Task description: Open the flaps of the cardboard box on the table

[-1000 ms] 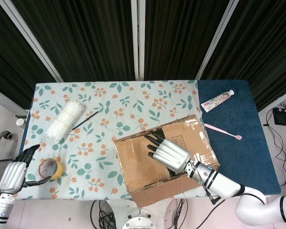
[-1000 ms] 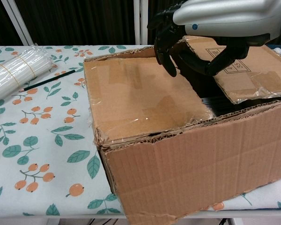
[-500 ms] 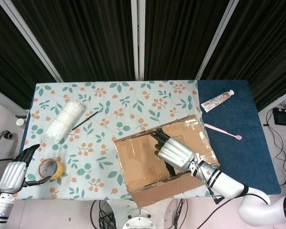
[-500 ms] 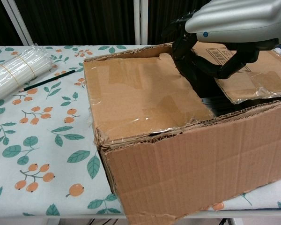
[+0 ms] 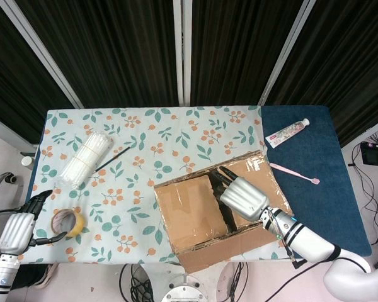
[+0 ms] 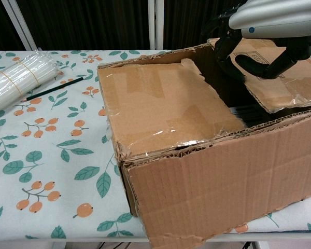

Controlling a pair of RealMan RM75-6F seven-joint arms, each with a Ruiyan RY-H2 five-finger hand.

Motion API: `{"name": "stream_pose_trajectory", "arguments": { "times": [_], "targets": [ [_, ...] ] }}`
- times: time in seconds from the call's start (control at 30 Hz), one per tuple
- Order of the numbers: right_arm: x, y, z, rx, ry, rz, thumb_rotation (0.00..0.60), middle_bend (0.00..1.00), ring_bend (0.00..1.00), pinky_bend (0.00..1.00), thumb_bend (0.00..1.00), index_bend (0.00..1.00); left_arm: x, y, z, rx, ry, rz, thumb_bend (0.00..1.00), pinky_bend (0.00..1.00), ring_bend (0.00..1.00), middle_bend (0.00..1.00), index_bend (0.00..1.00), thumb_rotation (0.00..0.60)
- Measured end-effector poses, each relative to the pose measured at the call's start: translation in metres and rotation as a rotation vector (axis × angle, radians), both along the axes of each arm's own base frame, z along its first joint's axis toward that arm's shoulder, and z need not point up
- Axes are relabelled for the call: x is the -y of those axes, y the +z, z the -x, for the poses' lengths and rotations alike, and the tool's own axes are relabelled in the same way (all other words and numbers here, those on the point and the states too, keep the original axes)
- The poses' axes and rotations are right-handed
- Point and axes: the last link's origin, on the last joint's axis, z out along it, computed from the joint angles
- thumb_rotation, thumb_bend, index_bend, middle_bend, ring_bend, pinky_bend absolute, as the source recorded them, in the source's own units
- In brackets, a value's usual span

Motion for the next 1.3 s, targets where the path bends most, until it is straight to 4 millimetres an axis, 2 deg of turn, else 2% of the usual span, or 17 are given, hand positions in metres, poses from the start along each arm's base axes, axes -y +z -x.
{"name": "stream_pose_trajectory", "arguments": {
  "times": [0.47, 0.97, 1.3],
  "targets": [
    [0.001, 0.023, 0.002, 0.018, 0.011, 0.064, 0.600, 0.41, 0.00, 0.00, 0.70, 0.64, -0.001, -0.002, -0.001, -0.004, -0.001, 0.007, 0.01, 0.23, 0.11, 0.09, 0.05, 0.400],
    [-0.007, 0.080, 0.014, 0.093, -0.021, 0.194, 0.600, 0.41, 0.00, 0.00, 0.70, 0.64, -0.004, -0.003, -0.007, -0.013, -0.013, 0.017, 0.01, 0.23, 0.11, 0.09, 0.06, 0.396],
    [-0.018, 0.121, 0.040, 0.183, -0.075, 0.268, 0.600, 0.41, 0.00, 0.00, 0.70, 0.64, -0.009, -0.008, -0.018, -0.032, -0.035, 0.040, 0.01, 0.23, 0.11, 0.09, 0.05, 0.398]
  ]
}}
